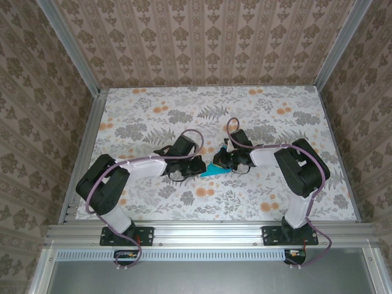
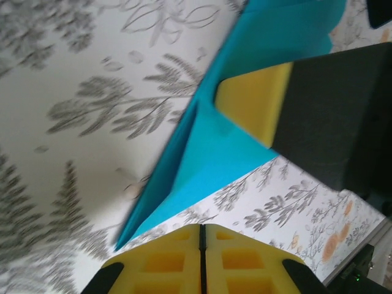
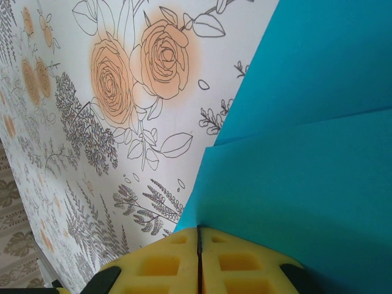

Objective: Fold a paper plane with a square sheet of paper (pick it up from the middle)
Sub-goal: Fourth fold the wing at the center of the table.

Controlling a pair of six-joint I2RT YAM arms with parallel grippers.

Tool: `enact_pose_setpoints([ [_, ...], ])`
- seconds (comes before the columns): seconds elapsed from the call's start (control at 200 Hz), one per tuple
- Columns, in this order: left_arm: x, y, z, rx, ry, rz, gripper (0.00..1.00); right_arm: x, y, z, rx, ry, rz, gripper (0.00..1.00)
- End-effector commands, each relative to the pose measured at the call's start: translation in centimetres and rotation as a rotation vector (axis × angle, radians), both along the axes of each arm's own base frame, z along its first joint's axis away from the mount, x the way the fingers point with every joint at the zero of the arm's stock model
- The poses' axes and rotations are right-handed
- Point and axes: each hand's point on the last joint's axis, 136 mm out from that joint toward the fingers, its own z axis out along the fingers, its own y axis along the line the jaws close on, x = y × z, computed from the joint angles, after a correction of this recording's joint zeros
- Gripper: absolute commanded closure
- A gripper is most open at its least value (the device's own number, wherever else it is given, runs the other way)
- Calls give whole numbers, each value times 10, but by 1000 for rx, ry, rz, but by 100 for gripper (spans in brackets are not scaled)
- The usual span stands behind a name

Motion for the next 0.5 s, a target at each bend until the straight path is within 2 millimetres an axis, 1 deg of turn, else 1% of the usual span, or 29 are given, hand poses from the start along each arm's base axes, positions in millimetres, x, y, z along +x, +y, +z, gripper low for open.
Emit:
enact_pose_setpoints([
  [0.0,4,-9,-4,1,-14,-39,92,-24,-30,-47,-161,123,-41,91],
  [0.15,8,-9,-11,23,-20,-37,92,-23,-27,-44,-141,116,-38,91],
  [0.255,9,-3,-20,65,-16,-29,93,-23,-26,-44,-134,115,-34,91],
  [0.495,3,5,-35,106,21,-28,93,-18,-22,-35,-107,92,-33,91],
])
